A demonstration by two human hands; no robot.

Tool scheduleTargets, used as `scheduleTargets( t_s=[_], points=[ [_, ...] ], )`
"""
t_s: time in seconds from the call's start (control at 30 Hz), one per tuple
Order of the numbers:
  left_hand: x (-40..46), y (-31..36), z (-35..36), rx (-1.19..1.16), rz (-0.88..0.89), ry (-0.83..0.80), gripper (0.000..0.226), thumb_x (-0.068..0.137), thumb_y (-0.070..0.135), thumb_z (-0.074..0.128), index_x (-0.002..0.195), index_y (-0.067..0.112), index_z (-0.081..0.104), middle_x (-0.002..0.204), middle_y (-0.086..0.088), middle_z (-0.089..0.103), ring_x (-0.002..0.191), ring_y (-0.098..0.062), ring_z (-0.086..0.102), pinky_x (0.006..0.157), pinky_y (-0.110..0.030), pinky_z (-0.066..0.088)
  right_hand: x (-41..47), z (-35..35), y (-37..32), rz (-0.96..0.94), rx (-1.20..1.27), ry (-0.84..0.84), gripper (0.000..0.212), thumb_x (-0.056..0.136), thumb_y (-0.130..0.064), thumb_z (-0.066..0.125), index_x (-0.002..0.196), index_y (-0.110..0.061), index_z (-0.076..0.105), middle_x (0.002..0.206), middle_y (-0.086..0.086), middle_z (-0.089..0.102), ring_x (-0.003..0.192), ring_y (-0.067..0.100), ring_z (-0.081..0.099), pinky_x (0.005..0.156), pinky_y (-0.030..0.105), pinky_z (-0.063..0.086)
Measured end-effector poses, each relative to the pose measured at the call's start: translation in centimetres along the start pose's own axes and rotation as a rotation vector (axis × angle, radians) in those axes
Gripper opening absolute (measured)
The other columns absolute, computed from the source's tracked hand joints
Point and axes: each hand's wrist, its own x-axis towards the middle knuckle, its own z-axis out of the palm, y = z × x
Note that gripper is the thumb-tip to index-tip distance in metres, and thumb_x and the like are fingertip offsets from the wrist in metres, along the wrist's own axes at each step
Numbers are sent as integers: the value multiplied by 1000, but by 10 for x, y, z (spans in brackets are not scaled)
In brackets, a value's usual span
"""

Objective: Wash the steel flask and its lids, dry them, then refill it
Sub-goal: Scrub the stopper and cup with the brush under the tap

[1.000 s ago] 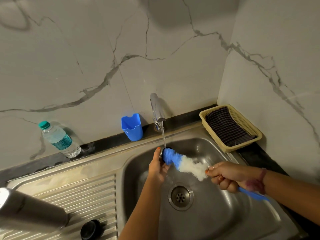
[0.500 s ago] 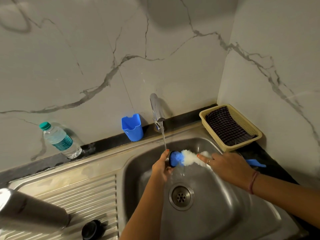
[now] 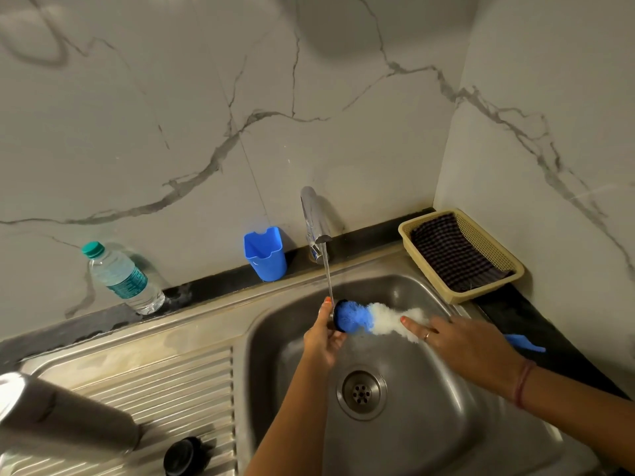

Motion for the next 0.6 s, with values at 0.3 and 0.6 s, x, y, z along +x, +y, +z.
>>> scheduleTargets(
  t_s=[0.3,0.6],
  points=[
    [-9,1,2,-24,19,-61,33,91,25,68,108,-3,67,94,-17,76,90,-29,71,89,-41,56,21,-16,-14,886,1586,-730,11,98,-16,46,100,-20,56,60,-4,45,41,3,29,35,14,20],
    [-4,14,-9,-107,32,115,30,91,28,68,105,4,58,97,-19,69,86,-30,70,76,-40,58,-25,-29,-19,749,1098,-401,21,98,-26,49,114,-27,63,67,-7,61,52,3,50,48,16,38]
  ],
)
